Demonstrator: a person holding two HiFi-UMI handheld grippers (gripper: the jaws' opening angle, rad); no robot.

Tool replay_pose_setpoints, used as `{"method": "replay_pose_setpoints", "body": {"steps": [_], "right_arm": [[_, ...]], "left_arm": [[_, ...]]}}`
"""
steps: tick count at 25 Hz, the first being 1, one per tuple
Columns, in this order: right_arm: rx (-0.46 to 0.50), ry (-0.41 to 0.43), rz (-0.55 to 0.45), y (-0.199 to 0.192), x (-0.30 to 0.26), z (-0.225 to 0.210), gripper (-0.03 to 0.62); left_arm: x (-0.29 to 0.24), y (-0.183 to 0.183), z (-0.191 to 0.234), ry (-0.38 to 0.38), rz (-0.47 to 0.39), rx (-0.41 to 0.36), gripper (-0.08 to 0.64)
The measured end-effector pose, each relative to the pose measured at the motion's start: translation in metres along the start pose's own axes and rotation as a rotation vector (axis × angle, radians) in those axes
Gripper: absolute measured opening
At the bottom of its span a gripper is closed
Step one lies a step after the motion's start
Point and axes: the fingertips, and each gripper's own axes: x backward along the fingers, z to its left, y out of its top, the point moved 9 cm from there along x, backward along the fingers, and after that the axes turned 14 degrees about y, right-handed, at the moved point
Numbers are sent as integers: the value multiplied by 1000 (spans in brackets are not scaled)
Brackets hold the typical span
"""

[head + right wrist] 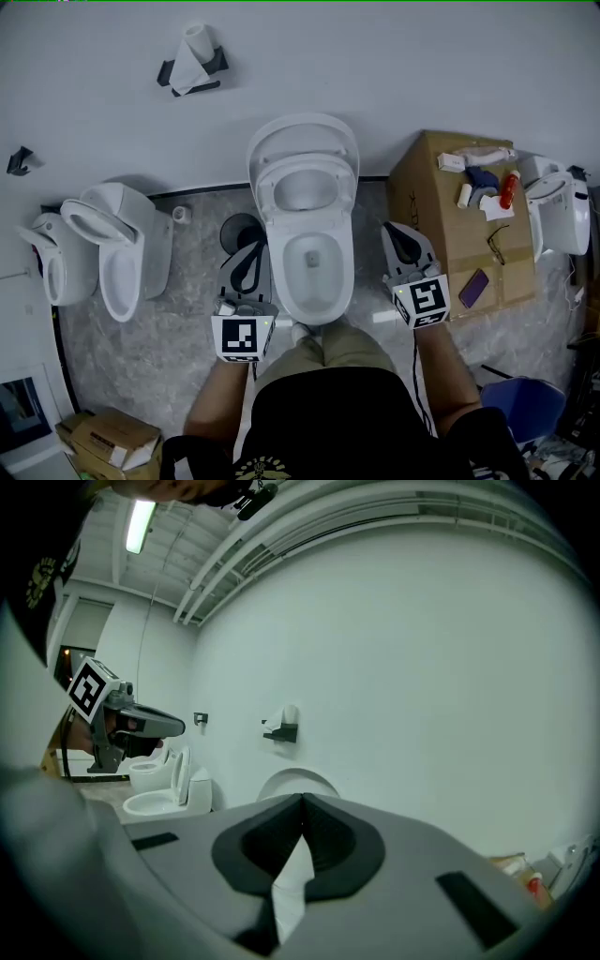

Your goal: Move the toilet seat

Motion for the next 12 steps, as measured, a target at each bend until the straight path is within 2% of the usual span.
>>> {"method": "replay_pose_setpoints", "body": {"steps": [6, 12], "right_arm": [[32, -16, -30, 23, 37, 35, 29], [21, -36, -37, 27, 59, 67, 29]], "left_arm": [[33, 30, 2, -22, -51, -12, 22], [58, 35, 3, -55, -76, -22, 23]]}}
